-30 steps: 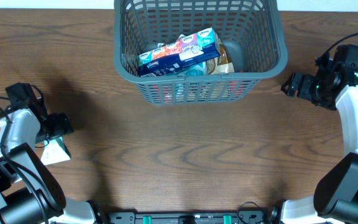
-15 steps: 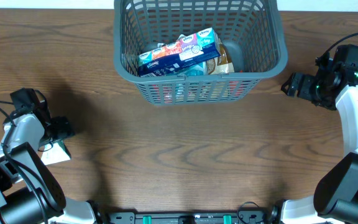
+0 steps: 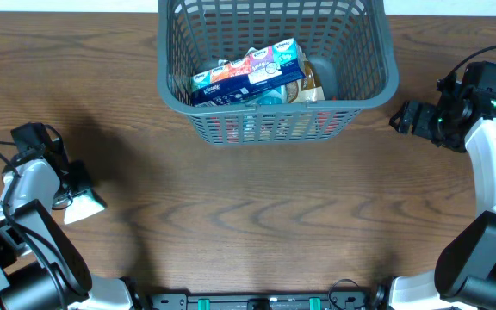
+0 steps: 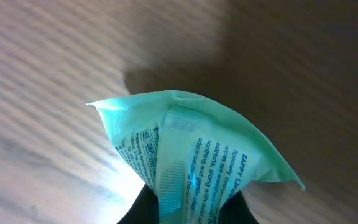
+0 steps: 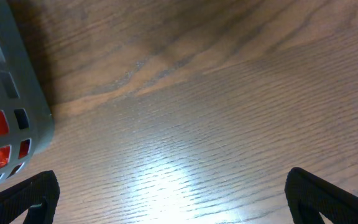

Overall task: Pack container
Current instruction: 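Lower the left gripper and grasp the mint-green wrapped packet, then carry the green packet with the left gripper and drop it into the basket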

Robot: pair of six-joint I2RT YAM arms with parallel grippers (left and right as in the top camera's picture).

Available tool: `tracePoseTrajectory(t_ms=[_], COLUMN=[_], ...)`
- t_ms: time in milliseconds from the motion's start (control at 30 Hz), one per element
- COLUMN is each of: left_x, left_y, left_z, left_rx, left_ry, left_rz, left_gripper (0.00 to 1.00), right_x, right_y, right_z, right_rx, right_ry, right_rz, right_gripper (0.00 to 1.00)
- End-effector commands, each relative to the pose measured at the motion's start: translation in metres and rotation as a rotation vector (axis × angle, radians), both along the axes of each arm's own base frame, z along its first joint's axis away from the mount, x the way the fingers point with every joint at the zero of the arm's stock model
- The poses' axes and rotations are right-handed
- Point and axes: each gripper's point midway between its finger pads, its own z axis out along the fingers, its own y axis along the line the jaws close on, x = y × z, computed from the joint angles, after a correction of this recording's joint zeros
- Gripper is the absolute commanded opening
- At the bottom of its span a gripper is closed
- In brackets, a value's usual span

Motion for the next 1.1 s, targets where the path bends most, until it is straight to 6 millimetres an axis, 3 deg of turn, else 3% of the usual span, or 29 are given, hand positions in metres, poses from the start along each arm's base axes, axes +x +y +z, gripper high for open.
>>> tracePoseTrajectory(t_ms=[0,133,233,500,667,900,967,1067], left_x=[0.028,0.058,0.076,0.115,0.131,0.143,0.151,0.16], left_y=[-0.033,-0.051,-0.063,-0.107,-0.15,-0.231,-0.25,-0.286], left_z=[0.015,0.063,0.116,0.282,0.37,0.446,0.454,0.451], left_rx=[-0.184,-0.23,-0.199,-0.077,0.01,0.115,0.152,0.208], left_ry=[-0.14,-0.285,-0.388,-0.703,-0.894,-1.061,-1.076,-1.075], left_rz=[-0.013,-0.072,-0.141,-0.357,-0.559,-0.891,-0.96,-1.125], left_gripper=[0.06,0.06,0.06,0.06,0.06,0.05,0.06,0.06], right_x=[0.001,0.001,0.001,0.002,0.002,0.002,0.002,0.002], right_y=[0.003,0.003,0.003,0.003,0.003,0.003,0.003,0.002], right_z=[0.0,0.0,0.0,0.0,0.0,0.0,0.0,0.0], right_rx=[0.002,0.002,0.002,0.001,0.001,0.0,-0.003,-0.006], right_ry=[-0.002,-0.002,-0.003,-0.007,-0.007,-0.006,-0.007,-0.006], right_rz=[0.019,0.019,0.019,0.019,0.019,0.019,0.026,0.033], right_gripper=[0.99,0.99,0.99,0.99,0.99,0.99,0.99,0.99])
